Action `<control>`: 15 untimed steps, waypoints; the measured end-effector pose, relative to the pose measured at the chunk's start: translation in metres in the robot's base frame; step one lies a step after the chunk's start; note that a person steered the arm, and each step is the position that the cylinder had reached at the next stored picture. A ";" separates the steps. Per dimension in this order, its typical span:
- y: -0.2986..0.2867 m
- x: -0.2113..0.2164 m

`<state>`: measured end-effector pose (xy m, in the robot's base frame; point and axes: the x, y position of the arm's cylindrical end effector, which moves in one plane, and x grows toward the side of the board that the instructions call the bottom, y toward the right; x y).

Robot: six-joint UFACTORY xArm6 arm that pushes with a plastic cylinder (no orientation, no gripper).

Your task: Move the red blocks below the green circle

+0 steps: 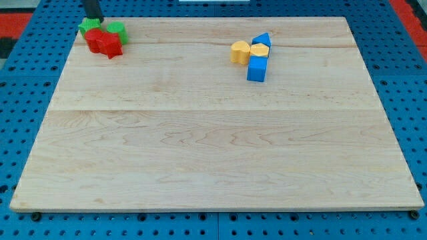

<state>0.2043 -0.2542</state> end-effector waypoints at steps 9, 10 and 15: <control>-0.049 0.067; -0.007 0.091; 0.029 0.091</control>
<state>0.2950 -0.2250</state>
